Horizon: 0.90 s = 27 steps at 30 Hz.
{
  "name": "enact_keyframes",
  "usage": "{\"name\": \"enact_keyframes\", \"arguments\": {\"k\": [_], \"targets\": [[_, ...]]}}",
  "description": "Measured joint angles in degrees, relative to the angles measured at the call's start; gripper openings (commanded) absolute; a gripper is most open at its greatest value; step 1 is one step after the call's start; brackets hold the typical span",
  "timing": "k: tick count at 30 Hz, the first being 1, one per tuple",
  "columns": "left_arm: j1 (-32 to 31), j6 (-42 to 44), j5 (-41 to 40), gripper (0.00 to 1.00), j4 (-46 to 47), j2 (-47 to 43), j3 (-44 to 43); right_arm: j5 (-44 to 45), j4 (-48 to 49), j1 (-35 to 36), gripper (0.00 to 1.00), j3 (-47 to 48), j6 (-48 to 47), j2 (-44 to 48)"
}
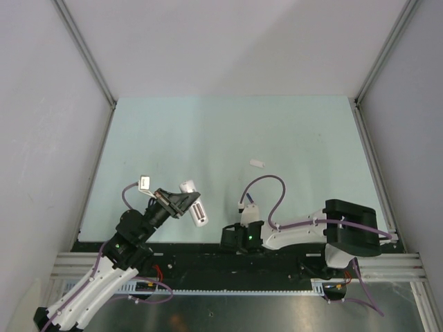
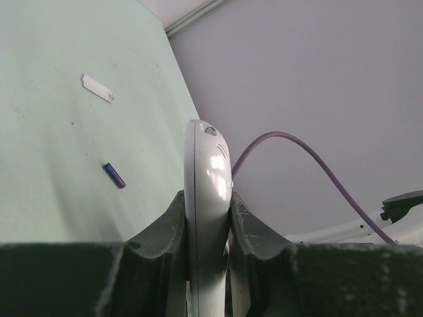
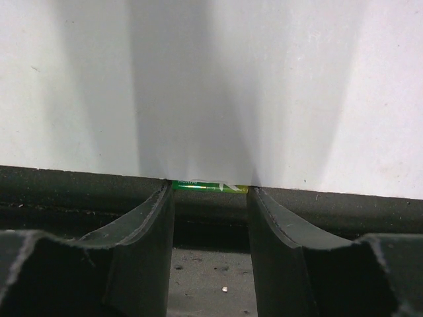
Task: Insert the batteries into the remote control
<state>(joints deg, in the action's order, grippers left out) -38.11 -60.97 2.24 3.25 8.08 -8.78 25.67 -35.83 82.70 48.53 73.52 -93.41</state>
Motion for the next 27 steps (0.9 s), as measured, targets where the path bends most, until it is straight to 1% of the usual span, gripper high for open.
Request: {"name": "enact_keyframes", "arguments": {"k": [1,3,4,6,10,12,15,18,20,22,26,27], "targets": [[0.0,0.0,0.0,0.00,0.0,0.0,0.0,0.1,0.0,0.1,0.21,0.0,0.0,0.0],[0.0,0.0,0.0,0.00,0.0,0.0,0.0,0.2,-0.1,0.4,0.12,0.0,0.0,0.0],[0.0,0.0,0.0,0.00,0.0,0.0,0.0,0.3,-0.2,0.5,0.05,0.0,0.0,0.1],[0.0,0.0,0.0,0.00,0.0,0.0,0.0,0.5,-1.2,1.0,0.00,0.1,0.0,1.0],[0.0,0.2,0.0,0.00,-0.3,-0.4,0.0,2.8,-6.9,3.7,0.00,2.8,-1.5,6.2],[0.0,0.3,0.0,0.00,-0.5,-0.9,0.0,4.3,-7.8,4.7,0.00,5.7,-4.3,9.8],[0.0,0.7,0.0,0.00,-0.6,-1.4,0.0,6.0,-6.5,4.1,0.00,8.4,-12.1,14.4],[0.0,0.9,0.1,0.00,-0.9,-2.1,0.0,7.4,-3.6,-0.2,0.00,9.0,-22.6,16.1],[0.0,1.0,0.3,0.00,-1.1,-3.0,0.0,6.8,-0.9,-5.4,0.00,8.9,-30.2,14.9],[0.0,1.0,0.5,0.00,-1.3,-4.1,0.0,5.8,2.0,-10.6,0.00,8.9,-35.7,12.7],[0.0,1.1,0.5,0.00,-1.8,-5.6,0.0,2.2,7.9,-18.9,0.00,8.6,-42.7,8.5],[0.0,1.1,0.5,0.00,-2.0,-5.6,0.0,1.7,8.9,-20.0,0.00,8.5,-43.5,7.9]]}}
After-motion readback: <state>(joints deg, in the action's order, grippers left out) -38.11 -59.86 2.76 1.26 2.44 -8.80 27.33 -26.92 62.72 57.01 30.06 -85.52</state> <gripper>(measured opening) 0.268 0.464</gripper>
